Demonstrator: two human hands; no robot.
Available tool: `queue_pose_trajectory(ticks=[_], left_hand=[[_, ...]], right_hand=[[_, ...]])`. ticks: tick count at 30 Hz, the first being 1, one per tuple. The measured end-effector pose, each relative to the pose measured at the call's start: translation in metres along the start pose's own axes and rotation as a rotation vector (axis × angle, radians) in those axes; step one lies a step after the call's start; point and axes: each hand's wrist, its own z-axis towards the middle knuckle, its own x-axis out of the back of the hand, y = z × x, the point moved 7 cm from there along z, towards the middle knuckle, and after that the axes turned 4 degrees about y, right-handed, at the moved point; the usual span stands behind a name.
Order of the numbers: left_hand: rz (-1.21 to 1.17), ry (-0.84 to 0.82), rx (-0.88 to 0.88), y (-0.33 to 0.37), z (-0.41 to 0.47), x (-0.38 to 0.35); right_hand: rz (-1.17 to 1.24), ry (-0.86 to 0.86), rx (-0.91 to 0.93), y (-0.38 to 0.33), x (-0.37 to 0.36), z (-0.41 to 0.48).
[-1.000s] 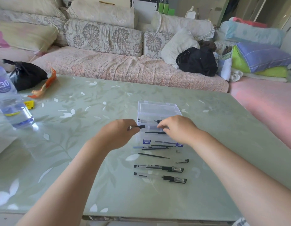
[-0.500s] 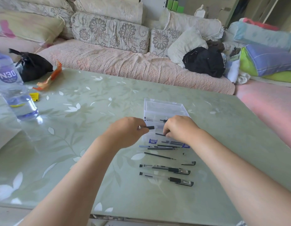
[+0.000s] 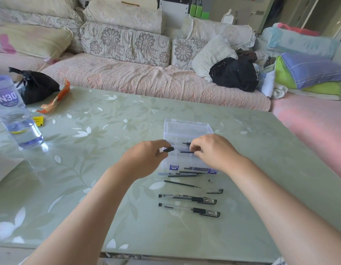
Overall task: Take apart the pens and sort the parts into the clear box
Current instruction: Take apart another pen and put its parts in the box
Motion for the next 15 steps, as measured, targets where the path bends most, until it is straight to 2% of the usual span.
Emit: queue_pose_trajectory(ticks=[5,15], left_hand=[[0.015,0.003,-0.011,0.002,-0.004,0.0],[-0.005,-0.068,-0.04,0.02,-0.018,-0.012]], right_hand=[[0.164,0.076,-0.081,0.015,0.007,-0.025],[0.288,0.167,-0.038,0.009,0.016,-0.055]])
